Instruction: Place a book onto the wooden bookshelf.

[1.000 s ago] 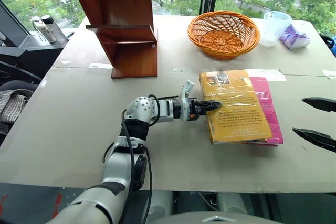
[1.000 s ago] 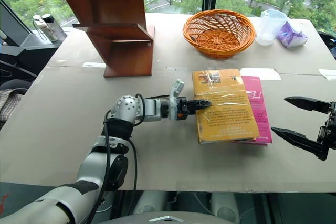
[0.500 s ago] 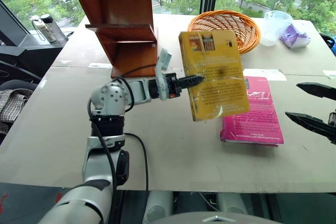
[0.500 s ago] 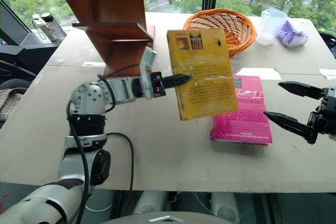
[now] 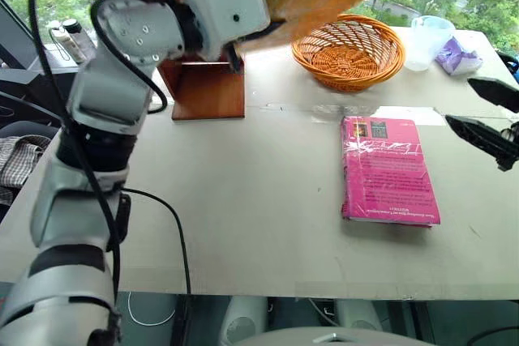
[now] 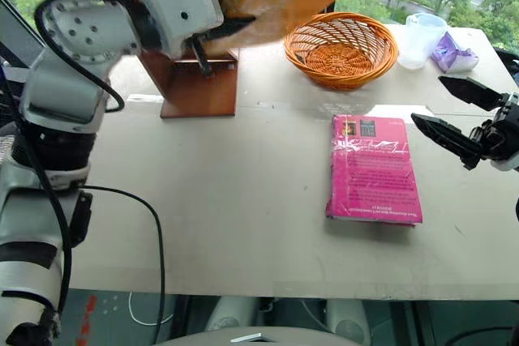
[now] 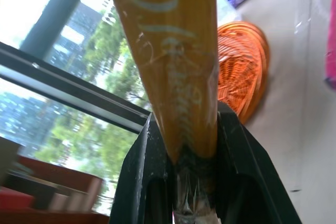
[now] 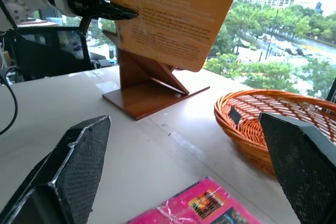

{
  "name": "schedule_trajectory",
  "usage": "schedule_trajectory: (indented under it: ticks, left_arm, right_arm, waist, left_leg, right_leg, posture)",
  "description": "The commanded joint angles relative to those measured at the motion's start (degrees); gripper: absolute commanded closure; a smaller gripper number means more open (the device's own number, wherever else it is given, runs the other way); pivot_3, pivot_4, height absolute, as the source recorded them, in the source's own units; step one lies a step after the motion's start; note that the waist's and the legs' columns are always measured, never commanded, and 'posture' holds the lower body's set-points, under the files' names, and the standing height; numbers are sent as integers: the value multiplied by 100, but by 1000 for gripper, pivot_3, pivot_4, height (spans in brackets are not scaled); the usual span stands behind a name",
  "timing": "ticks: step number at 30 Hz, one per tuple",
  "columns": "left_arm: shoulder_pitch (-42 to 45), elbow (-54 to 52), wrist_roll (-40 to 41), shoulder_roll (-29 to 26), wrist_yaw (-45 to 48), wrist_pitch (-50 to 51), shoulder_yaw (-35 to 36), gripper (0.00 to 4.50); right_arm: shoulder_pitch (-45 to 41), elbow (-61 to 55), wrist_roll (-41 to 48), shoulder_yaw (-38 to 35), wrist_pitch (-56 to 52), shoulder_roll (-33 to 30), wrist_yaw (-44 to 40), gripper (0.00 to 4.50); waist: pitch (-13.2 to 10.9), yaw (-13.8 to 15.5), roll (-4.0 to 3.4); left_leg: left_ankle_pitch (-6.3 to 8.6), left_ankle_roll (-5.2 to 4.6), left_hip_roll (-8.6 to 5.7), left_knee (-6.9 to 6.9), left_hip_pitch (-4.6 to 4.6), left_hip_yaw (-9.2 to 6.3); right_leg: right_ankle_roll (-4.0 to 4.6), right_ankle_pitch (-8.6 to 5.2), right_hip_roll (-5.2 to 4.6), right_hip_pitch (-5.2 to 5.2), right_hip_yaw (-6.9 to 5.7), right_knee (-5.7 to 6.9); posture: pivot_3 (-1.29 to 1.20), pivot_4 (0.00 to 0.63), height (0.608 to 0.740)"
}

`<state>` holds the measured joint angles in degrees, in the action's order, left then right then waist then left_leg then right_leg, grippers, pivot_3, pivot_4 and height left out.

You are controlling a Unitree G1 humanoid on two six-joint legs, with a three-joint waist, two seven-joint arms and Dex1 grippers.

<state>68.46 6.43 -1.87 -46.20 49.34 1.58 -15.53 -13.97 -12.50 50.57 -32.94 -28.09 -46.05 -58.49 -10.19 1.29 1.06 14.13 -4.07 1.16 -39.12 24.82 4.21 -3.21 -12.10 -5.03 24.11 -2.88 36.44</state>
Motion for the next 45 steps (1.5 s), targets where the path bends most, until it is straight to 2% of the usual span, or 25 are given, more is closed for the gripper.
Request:
schedule_trajectory:
  ticks: [1,5,9,14,20,25,27,28,31,32,34,39,41,45]
  left_arm:
    - [844,469,-683,-261,123,-478,41,4155]
    - [1454,1262,-1462,-678,574,-493,-251,4155]
    - [1633,2000,-2146,-948,995,-525,-645,4155]
    - [1784,2586,-2710,-800,1418,-293,-956,4155]
    - [1838,3529,-3251,-718,1441,-597,-1181,4155]
    - [1807,4060,-3246,-619,1510,-706,-1150,4155]
    - [1723,3867,-3108,-684,1780,-576,-1028,3120]
    - [1668,3718,-3009,-730,1975,-475,-950,2901]
    - [1505,3126,-2722,-911,2411,-72,-631,1409]
    - [1507,2908,-2592,-997,2496,106,-441,880]
    - [1482,2501,-2263,-1105,2760,494,-110,184]
    - [1113,972,-637,-999,3535,2030,1034,78]
    - [986,-31,247,-640,3469,3538,1634,78]
    - [282,-1845,1529,212,2772,5468,2389,78]
  right_arm:
    - [-150,-10,82,-203,268,64,88,0]
    - [-166,31,22,-185,448,137,85,0]
    - [-265,100,-43,-25,633,234,97,0]
    - [-377,146,-140,167,822,327,54,0]
    - [-362,16,-106,222,867,328,67,0]
    - [-280,-148,-31,168,853,335,99,0]
    - [-226,-252,28,122,829,329,137,0]
    - [-206,-304,62,107,808,318,160,0]
    - [-156,-442,191,37,746,280,218,0]
    - [-150,-477,222,27,730,272,236,0]
    - [-146,-509,253,31,714,268,255,0]
    - [-179,-440,294,94,682,218,224,0]
    - [-240,-361,295,138,649,170,181,0]
    - [-405,-165,188,279,596,66,95,0]
  waist:
    - [0,2,0]
    - [0,-43,-5]
    - [-6,-114,-13]
    - [-15,-182,-16]
    - [-17,-65,-14]
    - [-8,-97,-29]
    - [-8,-130,-29]
    - [-8,-158,-29]
    - [-18,-208,-16]
    - [-18,-208,-15]
    - [-22,-199,-8]
    - [-23,-170,-7]
    - [-25,-127,-2]
    - [-25,-106,-4]
  left_leg:
    - [1,-1,0,0,1,0]
    - [1,-2,-1,0,1,4]
    - [1,-3,3,1,-10,13]
    - [1,-3,13,-1,-10,20]
    - [2,-4,7,-10,-4,30]
    - [2,-5,13,-10,-24,36]
    - [2,-4,15,-10,-39,36]
    - [2,-4,15,-10,-47,38]
    - [2,-4,17,-10,-51,43]
    - [0,-3,17,-19,-15,44]
    - [-1,-2,15,-26,6,47]
    - [-8,13,6,-27,18,59]
    - [-8,14,6,-31,24,52]
    - [-9,13,4,-41,15,48]
  right_leg:
    - [-4,2,1,0,-2,-3]
    - [-16,-2,6,0,-2,-2]
    - [-23,-6,10,3,6,16]
    - [-40,-17,26,24,21,45]
    - [-35,-13,12,25,30,42]
    - [-41,-17,16,24,35,62]
    - [-41,-19,17,24,41,87]
    - [-41,-20,17,24,46,101]
    - [-37,-21,17,28,54,117]
    - [-23,-10,17,62,56,121]
    - [-16,-5,15,77,59,121]
    - [-34,-15,3,78,63,102]
    - [-35,-16,2,77,60,97]
    - [-38,-16,1,60,63,97]
  posture:
    - [0,150,733]
    - [0,150,733]
    - [0,150,733]
    - [0,150,733]
    - [0,150,733]
    - [0,150,733]
    - [0,150,733]
    - [0,150,733]
    - [0,150,733]
    - [0,150,733]
    - [0,150,733]
    - [0,150,733]
    - [0,150,733]
    - [0,150,733]
